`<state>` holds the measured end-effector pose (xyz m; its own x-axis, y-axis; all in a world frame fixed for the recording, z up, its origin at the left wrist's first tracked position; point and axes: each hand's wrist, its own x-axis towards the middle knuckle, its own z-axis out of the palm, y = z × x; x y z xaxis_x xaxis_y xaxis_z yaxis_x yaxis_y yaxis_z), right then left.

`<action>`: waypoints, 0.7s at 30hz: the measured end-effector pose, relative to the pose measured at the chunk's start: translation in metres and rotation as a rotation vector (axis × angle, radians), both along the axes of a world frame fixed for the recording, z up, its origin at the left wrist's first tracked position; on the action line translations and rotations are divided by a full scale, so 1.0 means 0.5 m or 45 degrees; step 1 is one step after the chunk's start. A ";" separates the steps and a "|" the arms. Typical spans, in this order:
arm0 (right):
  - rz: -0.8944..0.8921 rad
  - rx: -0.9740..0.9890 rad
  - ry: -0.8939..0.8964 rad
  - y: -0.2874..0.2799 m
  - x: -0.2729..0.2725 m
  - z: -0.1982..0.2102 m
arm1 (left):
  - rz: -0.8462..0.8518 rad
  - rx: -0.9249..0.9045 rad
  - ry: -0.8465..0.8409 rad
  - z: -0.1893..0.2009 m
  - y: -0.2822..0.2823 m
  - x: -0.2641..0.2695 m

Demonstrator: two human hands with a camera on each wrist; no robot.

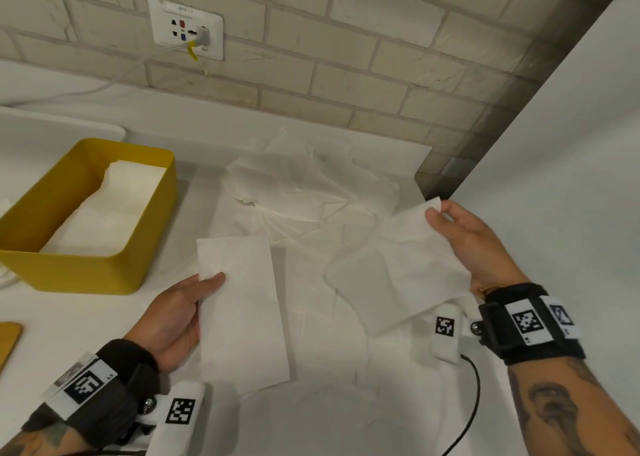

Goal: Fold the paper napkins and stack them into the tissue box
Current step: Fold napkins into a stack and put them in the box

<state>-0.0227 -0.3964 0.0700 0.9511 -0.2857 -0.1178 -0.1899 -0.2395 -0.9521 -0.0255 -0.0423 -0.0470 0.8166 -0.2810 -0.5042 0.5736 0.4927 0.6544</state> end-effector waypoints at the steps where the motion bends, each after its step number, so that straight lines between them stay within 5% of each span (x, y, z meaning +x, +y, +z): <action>1: 0.050 0.075 -0.023 0.012 -0.003 0.011 | 0.003 0.006 -0.001 -0.001 0.000 0.000; 6: 0.230 0.383 0.102 0.100 -0.004 -0.024 | 0.014 0.034 -0.004 -0.002 -0.001 0.000; 14: 0.264 -0.050 0.488 0.109 -0.008 -0.164 | 0.009 0.017 -0.005 -0.001 0.003 -0.001; 18: 0.109 -0.498 0.255 0.131 -0.026 -0.140 | 0.008 0.009 -0.011 -0.002 0.004 -0.001; 21: 0.249 -0.701 0.132 0.187 -0.045 -0.125 | 0.006 -0.003 -0.009 -0.005 0.005 0.000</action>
<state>-0.0454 -0.3028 0.0074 0.9836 -0.1516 -0.0976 -0.1781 -0.7327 -0.6568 -0.0254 -0.0398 -0.0497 0.8216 -0.2782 -0.4976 0.5664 0.4969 0.6575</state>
